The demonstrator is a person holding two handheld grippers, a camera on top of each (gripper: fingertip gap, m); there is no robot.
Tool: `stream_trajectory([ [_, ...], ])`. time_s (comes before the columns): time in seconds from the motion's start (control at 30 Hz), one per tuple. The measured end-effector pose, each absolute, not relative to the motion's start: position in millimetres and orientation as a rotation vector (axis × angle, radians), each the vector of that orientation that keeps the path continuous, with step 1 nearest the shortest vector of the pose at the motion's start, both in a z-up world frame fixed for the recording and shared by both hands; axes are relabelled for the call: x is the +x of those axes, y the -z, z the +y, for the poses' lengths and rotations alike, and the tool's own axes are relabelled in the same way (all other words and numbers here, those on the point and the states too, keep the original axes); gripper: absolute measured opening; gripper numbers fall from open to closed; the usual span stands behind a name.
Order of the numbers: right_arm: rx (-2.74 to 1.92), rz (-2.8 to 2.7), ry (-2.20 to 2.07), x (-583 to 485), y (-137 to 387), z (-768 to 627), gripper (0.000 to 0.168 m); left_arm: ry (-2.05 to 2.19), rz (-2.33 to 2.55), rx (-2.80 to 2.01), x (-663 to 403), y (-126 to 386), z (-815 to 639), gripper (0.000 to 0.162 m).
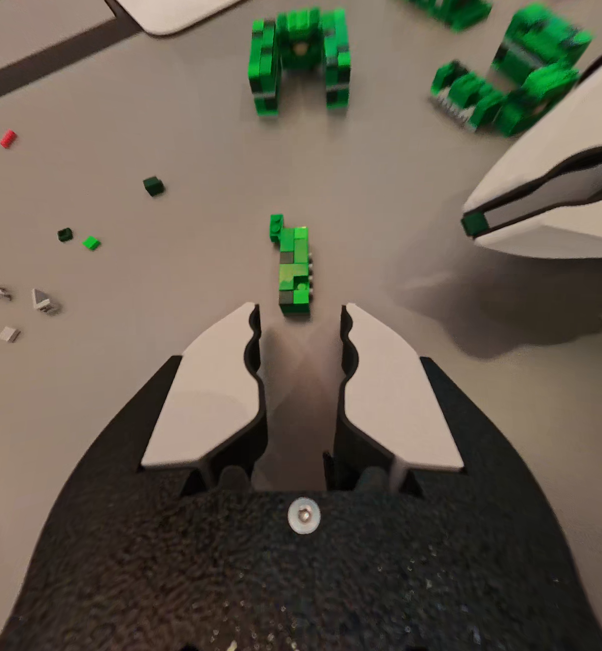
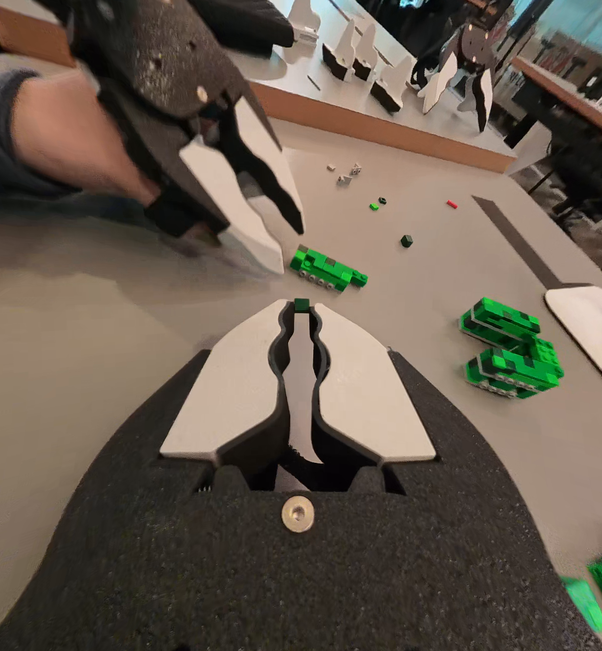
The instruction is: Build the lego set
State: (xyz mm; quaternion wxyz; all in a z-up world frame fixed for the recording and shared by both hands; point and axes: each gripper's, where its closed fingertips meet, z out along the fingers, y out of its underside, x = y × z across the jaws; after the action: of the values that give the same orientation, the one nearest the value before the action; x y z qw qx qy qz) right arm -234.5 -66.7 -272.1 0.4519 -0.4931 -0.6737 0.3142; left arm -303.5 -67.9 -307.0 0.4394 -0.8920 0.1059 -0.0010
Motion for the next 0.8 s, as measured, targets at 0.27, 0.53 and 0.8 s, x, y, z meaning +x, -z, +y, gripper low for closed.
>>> stream_trajectory([
  [0.27, -1.319, -1.696, -0.841, -277.8, 279.4, -60.1, 0.008, 0.015, 0.348, -2.271, -304.8, 316.2, -58.9, 0.028],
  [0.53, -1.391, -1.792, -0.724, -294.5, 298.1, -53.7, 0.008, 0.024, 0.340, -2.251, -300.9, 316.8, -56.6, 0.016],
  [0.8, -1.421, -1.851, -0.730, -298.7, 301.4, -50.8, 0.008, 0.031, 0.314, -2.253, -300.6, 317.1, -56.6, 0.016],
])
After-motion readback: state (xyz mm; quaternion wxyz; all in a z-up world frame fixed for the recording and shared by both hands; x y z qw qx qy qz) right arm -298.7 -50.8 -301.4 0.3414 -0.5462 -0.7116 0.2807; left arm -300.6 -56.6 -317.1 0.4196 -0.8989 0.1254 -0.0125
